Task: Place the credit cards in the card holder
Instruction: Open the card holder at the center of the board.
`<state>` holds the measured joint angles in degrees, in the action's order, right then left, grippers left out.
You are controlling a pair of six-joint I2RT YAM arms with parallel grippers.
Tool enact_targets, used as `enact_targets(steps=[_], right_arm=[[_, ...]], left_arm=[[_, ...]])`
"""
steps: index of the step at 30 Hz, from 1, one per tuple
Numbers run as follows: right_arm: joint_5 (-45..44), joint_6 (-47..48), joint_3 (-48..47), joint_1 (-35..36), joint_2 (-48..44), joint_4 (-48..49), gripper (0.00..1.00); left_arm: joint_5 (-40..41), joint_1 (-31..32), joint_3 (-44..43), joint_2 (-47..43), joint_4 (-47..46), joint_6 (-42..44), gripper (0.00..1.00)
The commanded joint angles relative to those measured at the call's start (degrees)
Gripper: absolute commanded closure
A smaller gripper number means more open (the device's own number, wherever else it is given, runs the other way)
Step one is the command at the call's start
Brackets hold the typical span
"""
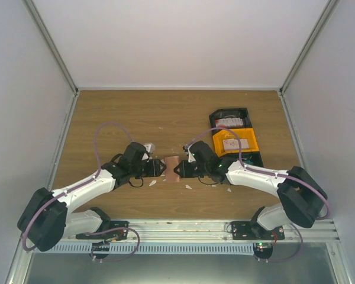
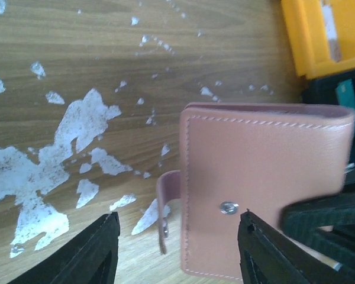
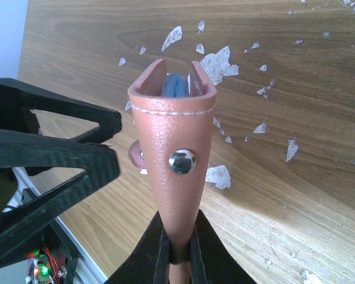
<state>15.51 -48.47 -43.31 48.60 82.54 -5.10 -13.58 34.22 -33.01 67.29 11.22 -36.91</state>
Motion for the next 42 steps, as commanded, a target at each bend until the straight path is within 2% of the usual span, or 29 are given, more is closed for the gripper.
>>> enact_targets(steps=[1,9,12,14,15,17,18,21,24,28,32,37,40,42], right_arm=[[1.5,0.3,-1.0,0.5,-1.5,2.3,1.00],[4.6,0.0,-0.2,0.4,-0.5,4.4,1.00],[5.4,-0.2,0.4,0.2,-0.1,4.9,1.00],[5.6,-0.1,0.7,-0.1,0.3,4.9,0.99],[5.5,0.0,1.0,-0.3,0.5,4.9,0.99],[5.5,0.6,1.7,-1.3,1.3,6.1,0.99],[5.2,1.0,1.9,-1.7,1.7,6.3,0.94],[1.7,2.6,2.4,-2.9,2.7,4.4,0.68],[-1.9,3.9,2.4,-3.9,2.4,2.0,0.48],[-5.9,4.8,2.2,-4.2,0.3,-0.8,0.32],[-8.7,4.3,2.6,-4.3,-2.5,-2.3,0.28],[-16.5,2.0,3.9,-4.4,-7.9,-5.3,0.27],[-16.5,2.7,4.8,-4.5,-9.4,-4.6,0.29],[-15.8,3.7,4.6,-4.5,-9.1,-4.4,0.34]], left_arm=[[-0.3,-0.2,2.3,1.9,-2.6,-0.5,0.47],[-1.0,-0.2,3.2,4.0,-5.4,-0.1,0.71],[-1.5,-0.2,2.8,4.7,-6.1,0.5,0.85],[-1.6,-0.2,2.4,4.5,-5.9,1.0,0.98],[-1.6,-0.2,2.2,4.2,-5.6,1.4,1.00],[-1.6,-0.3,1.7,3.1,-4.7,2.1,1.00],[-1.8,-0.3,1.3,2.5,-3.9,2.3,1.00],[-2.8,-0.2,-0.6,1.2,-0.1,3.5,1.00],[-5.0,-0.3,-2.3,0.0,2.8,4.4,1.00],[-10.4,-0.4,-5.3,0.1,4.4,5.8,1.00],[-17.1,-0.5,-8.6,2.6,4.4,6.6,1.00],[-21.3,-0.5,-10.0,4.4,2.6,6.7,1.00],[-22.0,-0.4,-10.6,6.7,1.0,7.2,1.00],[-22.9,-0.3,-11.3,8.5,0.1,8.0,1.00]])
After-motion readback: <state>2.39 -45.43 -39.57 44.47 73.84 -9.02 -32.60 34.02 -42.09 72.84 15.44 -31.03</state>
